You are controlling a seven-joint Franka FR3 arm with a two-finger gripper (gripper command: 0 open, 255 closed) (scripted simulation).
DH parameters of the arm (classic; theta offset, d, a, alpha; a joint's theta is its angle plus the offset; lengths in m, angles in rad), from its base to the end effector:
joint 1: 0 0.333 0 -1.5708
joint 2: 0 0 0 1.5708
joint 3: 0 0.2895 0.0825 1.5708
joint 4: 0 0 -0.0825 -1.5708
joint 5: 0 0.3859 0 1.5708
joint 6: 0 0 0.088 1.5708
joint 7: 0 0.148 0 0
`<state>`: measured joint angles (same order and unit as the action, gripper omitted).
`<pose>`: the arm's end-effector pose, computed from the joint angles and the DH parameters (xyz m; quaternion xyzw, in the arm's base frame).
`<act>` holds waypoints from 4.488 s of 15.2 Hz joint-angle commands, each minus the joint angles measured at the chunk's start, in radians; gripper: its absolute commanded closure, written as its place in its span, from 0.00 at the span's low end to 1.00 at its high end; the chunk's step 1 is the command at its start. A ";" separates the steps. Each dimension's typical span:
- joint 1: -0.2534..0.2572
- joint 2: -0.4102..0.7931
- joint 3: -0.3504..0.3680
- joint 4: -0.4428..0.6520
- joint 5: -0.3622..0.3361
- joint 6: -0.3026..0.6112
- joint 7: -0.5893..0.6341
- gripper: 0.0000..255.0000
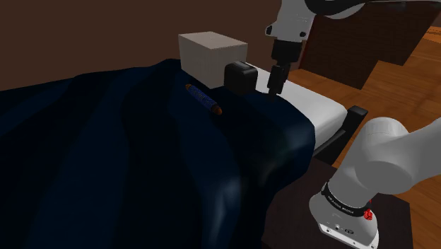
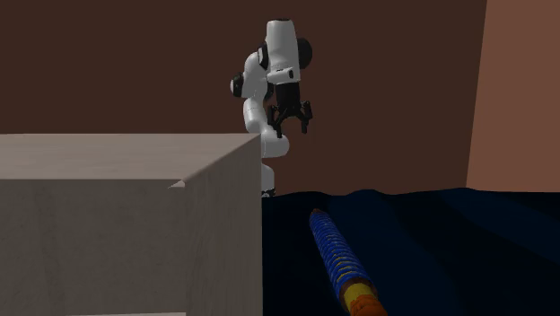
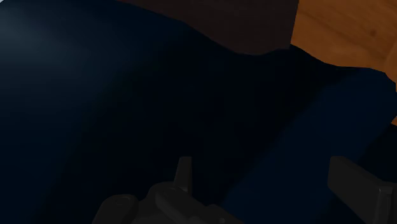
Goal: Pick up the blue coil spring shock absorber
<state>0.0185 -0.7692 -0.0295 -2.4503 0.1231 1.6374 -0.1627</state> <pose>0.3322 0.0134 0.4875 -0.9944 -0.0745 0.0160 0.0731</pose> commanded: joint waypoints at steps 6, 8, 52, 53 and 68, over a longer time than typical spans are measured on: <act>-0.010 0.190 0.020 0.064 -0.014 0.136 0.026 0.00; -0.015 0.267 0.027 0.099 -0.022 0.182 0.038 0.00; -0.046 1.216 0.017 0.858 -0.179 0.409 0.218 1.00; -0.046 1.211 0.017 0.865 -0.178 0.397 0.218 1.00; -0.045 1.171 0.017 0.983 -0.176 0.240 0.210 1.00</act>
